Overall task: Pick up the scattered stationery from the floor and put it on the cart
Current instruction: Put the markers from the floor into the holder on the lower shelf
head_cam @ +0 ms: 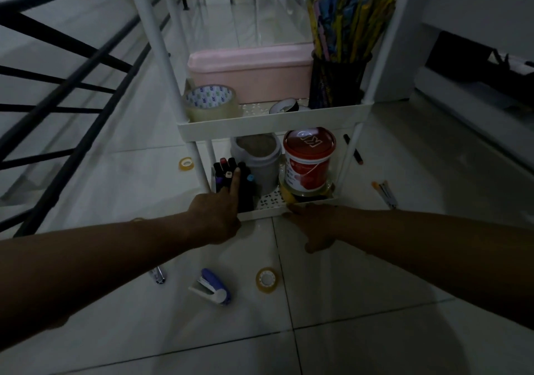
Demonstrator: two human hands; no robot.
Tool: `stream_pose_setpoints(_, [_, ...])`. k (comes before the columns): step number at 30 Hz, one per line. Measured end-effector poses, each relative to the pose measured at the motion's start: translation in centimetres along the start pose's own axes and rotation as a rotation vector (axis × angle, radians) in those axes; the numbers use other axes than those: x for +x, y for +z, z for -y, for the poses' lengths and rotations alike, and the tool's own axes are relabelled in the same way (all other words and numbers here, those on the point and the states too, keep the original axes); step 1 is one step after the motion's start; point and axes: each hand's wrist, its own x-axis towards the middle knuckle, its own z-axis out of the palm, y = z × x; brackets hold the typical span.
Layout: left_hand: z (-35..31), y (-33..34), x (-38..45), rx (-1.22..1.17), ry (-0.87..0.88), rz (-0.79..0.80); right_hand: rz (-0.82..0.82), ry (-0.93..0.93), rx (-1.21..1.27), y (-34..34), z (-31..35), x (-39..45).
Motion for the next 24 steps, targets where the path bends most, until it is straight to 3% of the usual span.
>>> stream_pose_setpoints(3, [-0.9, 0.1, -0.4, -0.061, -0.009, -0.075, -0.01, 0.007, 0.007, 0.1, -0.4, -0.4])
stream_pose_setpoints(7, [-3.3, 0.6, -1.3, -0.073, 0.179, -0.173, -0.039, 0.022, 0.058, 0.4, -1.4, -1.3])
stream_pose_setpoints(13, [-7.6, 1.5, -0.1, 0.07, 0.554, -0.02, -0.032, 0.057, 0.084, 2.0, -4.6, -3.3])
stream_pose_setpoints(18, [-12.8, 4.0, 2.2, 0.141, 0.597, 0.139, -0.008, 0.166, 0.109, 4.2, -9.1, -4.9])
stream_pose_setpoints(24, [-18.0, 7.8, 6.4, 0.066, 0.677, 0.274, -0.025, 0.331, 0.102, 6.9, -14.5, -5.0])
